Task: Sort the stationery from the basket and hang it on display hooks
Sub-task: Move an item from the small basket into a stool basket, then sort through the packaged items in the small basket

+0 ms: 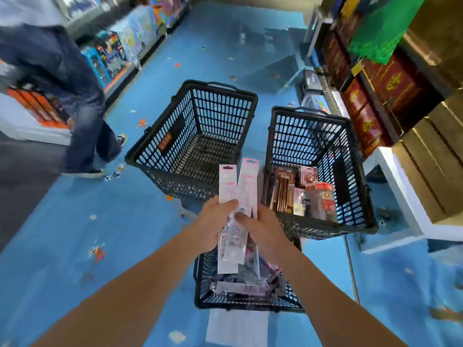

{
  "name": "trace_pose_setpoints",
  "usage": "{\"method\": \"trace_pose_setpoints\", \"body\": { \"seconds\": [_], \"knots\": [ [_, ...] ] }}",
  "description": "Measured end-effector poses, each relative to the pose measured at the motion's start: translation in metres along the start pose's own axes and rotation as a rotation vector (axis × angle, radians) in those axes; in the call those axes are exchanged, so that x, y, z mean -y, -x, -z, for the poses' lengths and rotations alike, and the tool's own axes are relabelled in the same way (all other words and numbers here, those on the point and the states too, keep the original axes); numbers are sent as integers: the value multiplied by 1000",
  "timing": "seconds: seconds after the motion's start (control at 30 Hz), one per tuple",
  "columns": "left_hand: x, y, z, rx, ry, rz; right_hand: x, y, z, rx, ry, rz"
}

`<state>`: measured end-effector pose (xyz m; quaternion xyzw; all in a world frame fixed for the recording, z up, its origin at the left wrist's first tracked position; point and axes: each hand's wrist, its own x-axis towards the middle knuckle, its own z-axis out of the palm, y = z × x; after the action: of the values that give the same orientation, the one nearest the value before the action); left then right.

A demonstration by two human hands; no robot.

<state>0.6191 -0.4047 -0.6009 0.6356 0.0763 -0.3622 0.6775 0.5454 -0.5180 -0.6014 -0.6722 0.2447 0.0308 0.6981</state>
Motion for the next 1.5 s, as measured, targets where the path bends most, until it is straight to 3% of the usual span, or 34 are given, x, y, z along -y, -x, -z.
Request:
{"method": "trace_pose_setpoints", "body": {
  "seconds": [0.27,0.37,0.47,0.53,0.63,0.73,0.9,1.03,1.37,1.5],
  "knots": [
    [172,-43,16,-103,25,169,-169,-10,-25,53,140,-153],
    [240,-71,21,-146,105,186,-243,-22,-28,17,-35,-184],
    [308,-115,32,-214,126,130,-329,-57,-25,-10,-319,-339],
    [352,-153,40,-249,116,100,-381,-86,-21,-48,-336,-380],
    [411,-214,48,-258,164,40,-445,-132,-13,-122,-265,-299],
    [444,-264,53,-180,210,-35,-483,-172,-11,-129,-39,-161],
    [446,-307,59,-204,90,-160,-500,-213,-10,-61,213,52],
    [427,-319,62,-146,-51,-191,-478,-231,2,-26,370,117],
    [428,-300,46,139,-226,-151,-478,-213,24,-50,244,179],
    [436,-303,48,201,-287,-150,-481,-199,38,95,-10,118]
  ]
}}
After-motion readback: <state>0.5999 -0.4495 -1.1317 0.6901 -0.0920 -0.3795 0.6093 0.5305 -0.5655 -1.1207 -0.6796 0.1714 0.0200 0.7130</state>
